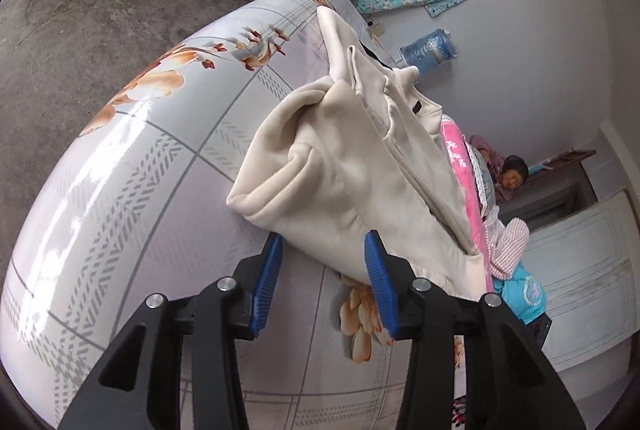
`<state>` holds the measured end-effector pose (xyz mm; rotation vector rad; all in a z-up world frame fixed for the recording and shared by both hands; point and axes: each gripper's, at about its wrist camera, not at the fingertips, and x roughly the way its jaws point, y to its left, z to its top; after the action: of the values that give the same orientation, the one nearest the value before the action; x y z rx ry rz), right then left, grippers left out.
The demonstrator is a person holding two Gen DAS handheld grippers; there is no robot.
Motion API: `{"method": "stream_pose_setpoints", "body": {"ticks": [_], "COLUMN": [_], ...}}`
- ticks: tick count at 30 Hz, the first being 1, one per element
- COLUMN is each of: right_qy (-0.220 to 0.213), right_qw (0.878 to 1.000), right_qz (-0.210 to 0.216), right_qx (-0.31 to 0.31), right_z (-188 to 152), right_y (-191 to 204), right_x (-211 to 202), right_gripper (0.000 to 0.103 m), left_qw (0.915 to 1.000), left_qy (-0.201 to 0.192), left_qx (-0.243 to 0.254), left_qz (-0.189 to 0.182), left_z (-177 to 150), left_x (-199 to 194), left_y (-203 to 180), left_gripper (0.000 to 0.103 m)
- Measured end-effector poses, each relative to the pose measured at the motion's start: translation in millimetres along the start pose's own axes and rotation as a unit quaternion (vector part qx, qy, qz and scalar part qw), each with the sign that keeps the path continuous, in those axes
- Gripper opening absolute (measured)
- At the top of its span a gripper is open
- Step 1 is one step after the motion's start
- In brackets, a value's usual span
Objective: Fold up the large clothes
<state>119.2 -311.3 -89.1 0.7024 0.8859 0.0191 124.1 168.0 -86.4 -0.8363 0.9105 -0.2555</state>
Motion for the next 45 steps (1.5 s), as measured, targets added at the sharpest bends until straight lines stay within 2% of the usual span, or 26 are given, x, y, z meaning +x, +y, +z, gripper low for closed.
{"method": "stream_pose_setpoints", "body": {"ticks": [3,7,10,12,14,15,16,17,20,24,29,33,39,40,42,44,45], "right_qy": [-0.009,-0.031,-0.040,-0.047,-0.051,-0.053,-0.054,-0.055,-0.068,-0.088,-0.101,-0.093,-0.053,-0.040,-0.013,-0.005,-0.012], "right_qw": [0.999,0.999,0.999,0.999,0.998,0.997,0.997,0.997,0.994,0.988,0.985,0.986,0.992,0.993,0.992,0.988,0.987], "right_qz": [0.025,0.014,-0.003,-0.014,-0.037,-0.044,-0.051,-0.054,-0.061,-0.072,-0.064,-0.056,-0.039,-0.042,-0.078,-0.118,-0.126], "right_qx": [0.038,0.031,0.011,0.000,-0.011,-0.015,-0.020,-0.027,-0.056,-0.102,-0.125,-0.125,-0.104,-0.103,-0.101,-0.101,-0.101], "right_z": [4.4,4.3,2.7,2.3,2.8,3.0,3.5,3.7,1.6,-2.7,-7.3,-19.0,-49.8,-53.8,-58.8,-60.3,-60.6], "right_y": [-7.5,-2.8,2.0,4.7,6.5,6.0,6.0,6.9,17.3,37.4,48.0,44.6,23.1,18.3,7.3,-1.5,-4.5], "right_x": [8.8,12.1,15.4,18.1,19.8,19.5,18.1,15.6,3.2,-19.5,-48.6,-67.3,-83.9,-79.0,-65.6,-61.8,-66.7], "right_gripper": [0.057,0.057,0.055,0.048,0.029,0.025,0.013,0.006,0.003,0.002,0.002,0.002,0.004,0.008,0.018,0.037,0.042], "left_qw": [0.9999,0.9989,0.9974,0.9957,0.9913,0.9876,0.9829,0.9782,0.9639,0.9508,0.9471,0.9520,0.9692,0.9704,0.9742,0.9743,0.9722], "left_qy": [-0.013,-0.034,-0.046,-0.050,-0.050,-0.050,-0.050,-0.052,-0.073,-0.105,-0.114,-0.099,-0.057,-0.047,-0.023,-0.024,-0.034], "left_qx": [0.002,0.010,0.009,0.021,0.050,0.072,0.095,0.116,0.174,0.217,0.237,0.229,0.174,0.167,0.141,0.124,0.127], "left_qz": [0.011,0.031,0.054,0.076,0.111,0.130,0.150,0.164,0.187,0.194,0.184,0.178,0.164,0.168,0.175,0.186,0.194], "left_z": [3.4,1.2,1.8,2.9,2.5,1.9,0.3,-1.6,-9.3,-16.9,-26.7,-41.3,-63.5,-67.0,-69.7,-72.3,-72.4], "left_x": [3.9,6.8,11.0,14.6,18.4,20.4,21.6,21.7,11.5,-11.1,-36.6,-57.8,-83.6,-81.2,-75.6,-79.5,-86.0], "left_y": [-3.9,-9.9,-11.8,-18.0,-27.5,-34.1,-40.4,-47.0,-65.8,-86.0,-97.0,-89.8,-54.5,-48.1,-33.3,-27.2,-27.6], "left_gripper": [0.041,0.039,0.027,0.023,0.020,0.018,0.017,0.013,0.008,0.005,0.005,0.005,0.007,0.009,0.013,0.014,0.016]}}
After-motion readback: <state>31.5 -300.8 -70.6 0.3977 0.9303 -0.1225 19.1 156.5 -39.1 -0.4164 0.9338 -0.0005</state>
